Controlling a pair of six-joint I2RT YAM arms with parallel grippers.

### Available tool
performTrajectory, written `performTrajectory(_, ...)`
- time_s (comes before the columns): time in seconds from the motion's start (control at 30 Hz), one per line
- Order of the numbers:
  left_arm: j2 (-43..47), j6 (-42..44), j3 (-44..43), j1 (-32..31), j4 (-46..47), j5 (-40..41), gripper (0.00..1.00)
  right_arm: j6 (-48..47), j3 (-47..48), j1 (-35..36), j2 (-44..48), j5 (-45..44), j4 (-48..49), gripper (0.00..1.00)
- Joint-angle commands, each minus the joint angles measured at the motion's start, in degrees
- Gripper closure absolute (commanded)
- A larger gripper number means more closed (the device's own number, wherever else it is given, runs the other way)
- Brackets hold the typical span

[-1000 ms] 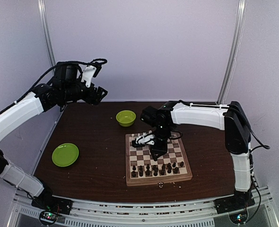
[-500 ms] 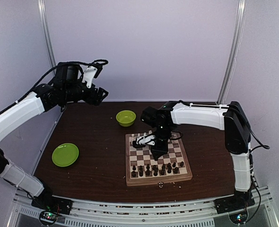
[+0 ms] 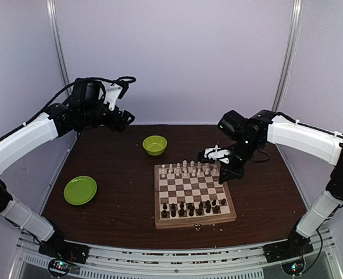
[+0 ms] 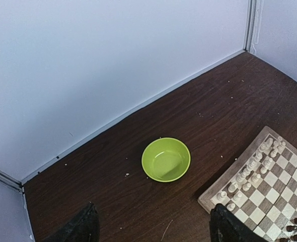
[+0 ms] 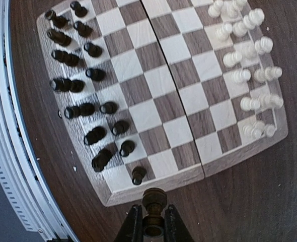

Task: Set up the chess pieces on the board
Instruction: Place the rook at a8.

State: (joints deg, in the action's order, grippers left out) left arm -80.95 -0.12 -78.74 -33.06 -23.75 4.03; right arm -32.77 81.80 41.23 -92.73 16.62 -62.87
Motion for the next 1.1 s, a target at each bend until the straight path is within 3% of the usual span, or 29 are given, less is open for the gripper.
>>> performTrajectory(0.0,-0.79,0.11,-1.19,0.01,1.29,-0.18,0.23,0.47,-7.42,-2.51,5.68,0.58,1.47,0.89)
performTrajectory(0.37,-2.80,-0.01,-1.59,0.01,0.77,-0.49,0.23,-1.81,-19.85,-1.68,14.83,2.46,6.33,0.88)
performTrajectory(0.57,-3.66,-0.15,-1.77,-0.01,0.55,-0.75,0.23,-3.07,-23.46,4.33,12.67,-0.27,8.99,0.88)
performTrajectory(1.07,-4.69,-0.38,-2.29,-0.05,0.04,-1.76,0.23,-2.56,-23.10,4.87,7.92,0.13,12.48,0.88)
